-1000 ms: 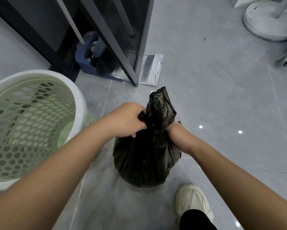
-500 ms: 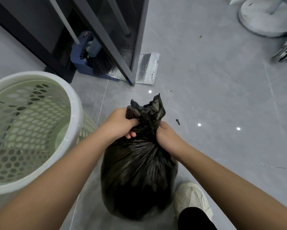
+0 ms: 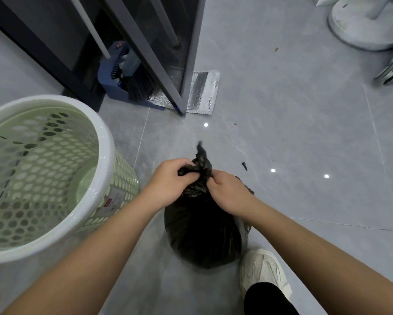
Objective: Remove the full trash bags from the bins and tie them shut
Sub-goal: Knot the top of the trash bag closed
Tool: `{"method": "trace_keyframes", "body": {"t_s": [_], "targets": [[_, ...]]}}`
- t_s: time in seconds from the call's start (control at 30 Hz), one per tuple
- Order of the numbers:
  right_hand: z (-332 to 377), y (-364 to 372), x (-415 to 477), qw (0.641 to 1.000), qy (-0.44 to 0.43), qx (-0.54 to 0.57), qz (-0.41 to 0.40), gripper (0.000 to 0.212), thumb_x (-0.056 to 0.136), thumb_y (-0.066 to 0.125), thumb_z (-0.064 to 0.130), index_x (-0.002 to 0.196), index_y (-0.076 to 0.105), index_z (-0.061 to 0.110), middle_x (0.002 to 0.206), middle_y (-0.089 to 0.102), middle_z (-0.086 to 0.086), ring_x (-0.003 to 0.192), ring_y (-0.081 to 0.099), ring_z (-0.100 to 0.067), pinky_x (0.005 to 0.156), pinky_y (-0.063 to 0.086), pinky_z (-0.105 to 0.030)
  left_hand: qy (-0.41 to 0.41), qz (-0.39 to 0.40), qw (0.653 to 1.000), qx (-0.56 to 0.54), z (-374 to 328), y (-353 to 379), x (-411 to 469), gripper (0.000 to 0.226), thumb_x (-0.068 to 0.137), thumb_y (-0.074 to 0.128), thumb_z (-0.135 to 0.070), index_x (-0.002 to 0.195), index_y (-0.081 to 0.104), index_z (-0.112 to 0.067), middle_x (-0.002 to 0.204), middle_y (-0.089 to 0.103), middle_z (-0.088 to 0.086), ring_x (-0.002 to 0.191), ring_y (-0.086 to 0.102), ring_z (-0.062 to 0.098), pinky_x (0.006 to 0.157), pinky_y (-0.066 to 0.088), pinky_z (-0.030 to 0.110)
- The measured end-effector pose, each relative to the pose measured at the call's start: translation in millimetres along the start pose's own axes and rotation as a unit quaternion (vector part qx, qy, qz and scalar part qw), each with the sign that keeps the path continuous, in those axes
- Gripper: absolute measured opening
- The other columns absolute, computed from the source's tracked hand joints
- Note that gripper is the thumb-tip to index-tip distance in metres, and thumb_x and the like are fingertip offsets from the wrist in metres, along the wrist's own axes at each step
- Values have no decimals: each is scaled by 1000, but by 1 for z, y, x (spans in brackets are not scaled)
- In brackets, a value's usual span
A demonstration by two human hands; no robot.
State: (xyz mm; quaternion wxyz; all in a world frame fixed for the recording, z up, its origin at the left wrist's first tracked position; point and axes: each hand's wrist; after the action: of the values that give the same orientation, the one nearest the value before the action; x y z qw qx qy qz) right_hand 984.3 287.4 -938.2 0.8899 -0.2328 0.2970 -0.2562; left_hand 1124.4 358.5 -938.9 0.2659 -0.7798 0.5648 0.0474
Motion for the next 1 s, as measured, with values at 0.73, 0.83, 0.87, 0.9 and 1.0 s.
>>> {"method": "trace_keyframes", "body": {"t_s": [0.73,0.83,0.87,0.9,1.0], "targets": [[-12,-2,-7,991,-103,-58,68,28,100,39,27,101,62,10,93,67,-4,89,61,-21,82,45,-35,251,72,819,510,11,3,-21,55,88,53,-23,140,37,-17,113,60,-3,111,53,16,119,13,40],[-13,-4,-8,990,-107,-39,81,24,100,39,27,93,61,18,82,62,12,84,59,-12,77,43,-27,231,76,843,479,4,4,-22,32,87,48,-15,119,51,-18,105,59,-2,100,56,20,97,32,28],[-13,-5,-8,990,-110,-33,86,23,100,40,27,89,60,21,80,60,17,82,58,-9,77,42,-25,224,68,851,470,0,4,-24,24,88,46,-16,110,53,-17,101,58,-2,96,56,21,84,34,28],[-13,-5,-9,989,-116,-29,88,23,99,41,27,86,59,22,78,60,17,80,57,-7,76,42,-24,213,59,852,475,-4,3,-26,18,88,45,-19,104,54,-18,98,57,-2,94,56,21,73,30,29],[-16,-3,-12,984,-149,-53,79,19,97,46,30,81,53,23,71,54,15,70,53,-8,68,41,-26,188,41,844,501,-11,1,-28,18,89,40,-26,98,55,-19,97,57,-2,91,56,23,65,26,31]]}}
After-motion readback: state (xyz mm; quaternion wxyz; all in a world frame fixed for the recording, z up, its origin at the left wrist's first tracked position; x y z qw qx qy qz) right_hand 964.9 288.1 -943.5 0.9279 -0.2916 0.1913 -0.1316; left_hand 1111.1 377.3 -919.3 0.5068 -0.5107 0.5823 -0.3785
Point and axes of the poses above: each hand's wrist, its own x-axis towards the middle knuckle, its own y-axis out of the palm, z = x × y
